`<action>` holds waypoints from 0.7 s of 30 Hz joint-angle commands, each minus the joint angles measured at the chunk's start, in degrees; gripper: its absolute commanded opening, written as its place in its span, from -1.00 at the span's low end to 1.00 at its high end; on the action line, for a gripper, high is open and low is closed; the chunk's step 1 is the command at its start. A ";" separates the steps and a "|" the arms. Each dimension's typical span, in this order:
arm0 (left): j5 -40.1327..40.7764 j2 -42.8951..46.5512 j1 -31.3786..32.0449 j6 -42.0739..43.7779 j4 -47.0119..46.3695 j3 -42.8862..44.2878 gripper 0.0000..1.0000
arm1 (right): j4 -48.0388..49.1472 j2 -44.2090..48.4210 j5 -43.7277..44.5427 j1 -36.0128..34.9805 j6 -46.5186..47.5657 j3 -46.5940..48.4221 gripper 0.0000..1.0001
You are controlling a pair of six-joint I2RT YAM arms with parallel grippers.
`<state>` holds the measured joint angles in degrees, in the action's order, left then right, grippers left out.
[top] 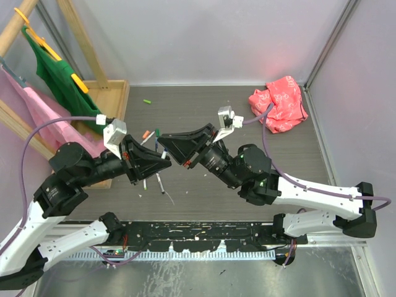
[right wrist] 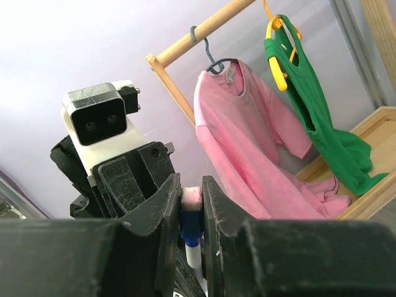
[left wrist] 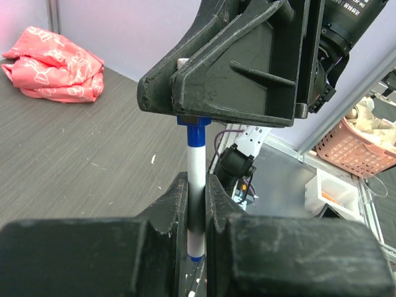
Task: Insert the pens into the pen caps
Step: Press the pen cap onto the pen.
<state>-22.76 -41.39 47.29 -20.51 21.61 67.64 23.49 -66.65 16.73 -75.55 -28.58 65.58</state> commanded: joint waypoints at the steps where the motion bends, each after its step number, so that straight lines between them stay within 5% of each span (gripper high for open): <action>1: 7.22 -0.50 -0.67 1.59 -18.58 5.36 -1.00 | -13.15 -5.83 -7.88 -6.06 -3.01 -6.21 -1.00; 15: 9.97 1.37 -0.69 2.48 -18.34 4.22 -1.00 | -11.15 -9.54 -7.81 -8.03 -3.95 -7.37 -1.00; 21: 5.77 -0.13 -0.65 2.64 -15.81 4.00 -1.00 | -19.93 -5.73 -1.07 -7.95 5.20 0.30 -1.00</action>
<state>-20.58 -39.27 47.35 -19.75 26.85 67.72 28.03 -69.58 22.22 -78.48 -28.36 64.53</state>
